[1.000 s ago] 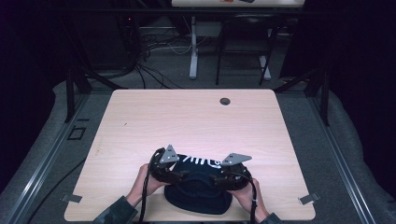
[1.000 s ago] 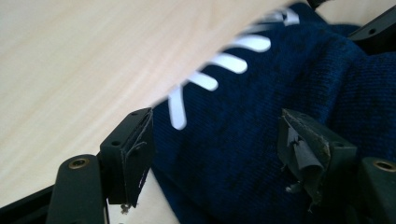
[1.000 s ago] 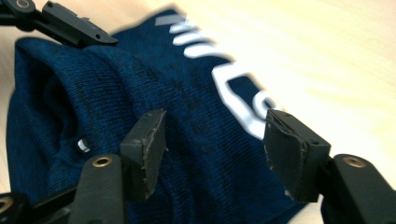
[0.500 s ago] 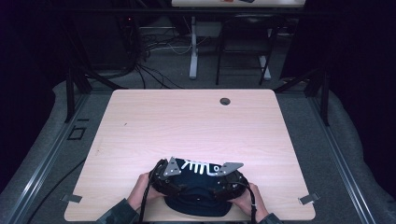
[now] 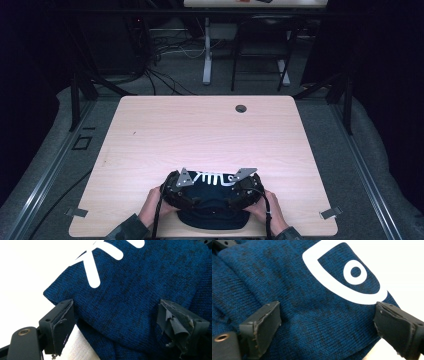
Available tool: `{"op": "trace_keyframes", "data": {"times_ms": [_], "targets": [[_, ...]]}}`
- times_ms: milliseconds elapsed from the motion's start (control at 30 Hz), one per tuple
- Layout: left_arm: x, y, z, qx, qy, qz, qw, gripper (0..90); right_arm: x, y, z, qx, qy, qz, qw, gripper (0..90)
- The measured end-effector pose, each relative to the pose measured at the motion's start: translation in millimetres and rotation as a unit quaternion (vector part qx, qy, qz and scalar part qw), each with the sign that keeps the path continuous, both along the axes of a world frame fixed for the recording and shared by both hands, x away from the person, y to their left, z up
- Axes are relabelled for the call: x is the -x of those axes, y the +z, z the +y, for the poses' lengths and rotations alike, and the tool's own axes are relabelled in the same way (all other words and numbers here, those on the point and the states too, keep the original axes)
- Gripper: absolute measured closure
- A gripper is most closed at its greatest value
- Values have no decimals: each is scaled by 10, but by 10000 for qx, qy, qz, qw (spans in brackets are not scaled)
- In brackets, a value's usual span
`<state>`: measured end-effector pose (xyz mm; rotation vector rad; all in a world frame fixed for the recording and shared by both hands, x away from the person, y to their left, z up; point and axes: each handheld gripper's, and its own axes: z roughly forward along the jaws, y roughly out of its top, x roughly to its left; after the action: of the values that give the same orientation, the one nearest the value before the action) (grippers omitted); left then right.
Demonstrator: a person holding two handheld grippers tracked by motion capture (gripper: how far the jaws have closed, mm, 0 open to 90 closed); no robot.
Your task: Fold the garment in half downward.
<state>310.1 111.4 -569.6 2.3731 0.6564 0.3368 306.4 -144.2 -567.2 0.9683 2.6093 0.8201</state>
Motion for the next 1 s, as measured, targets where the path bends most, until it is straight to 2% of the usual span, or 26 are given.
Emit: {"op": "trace_keyframes", "data": {"times_ms": [300, 567, 767, 1000], "targets": [[-81, -14, -27, 33, 183, -56, 9998, 154, -131, -20, -39, -49, -203, 3, 9998, 49], [-222, -24, -34, 70, 316, -48, 9995, 153, -242, -27, -58, -74, -371, -36, 9993, 40], [-254, -32, -46, 93, 382, -91, 9992, 153, -340, -41, -82, -163, -497, 43, 9986, 27], [-296, -36, -49, 116, 419, -98, 9990, 153, -406, -37, -87, -104, -503, 31, 9987, 26]]}}
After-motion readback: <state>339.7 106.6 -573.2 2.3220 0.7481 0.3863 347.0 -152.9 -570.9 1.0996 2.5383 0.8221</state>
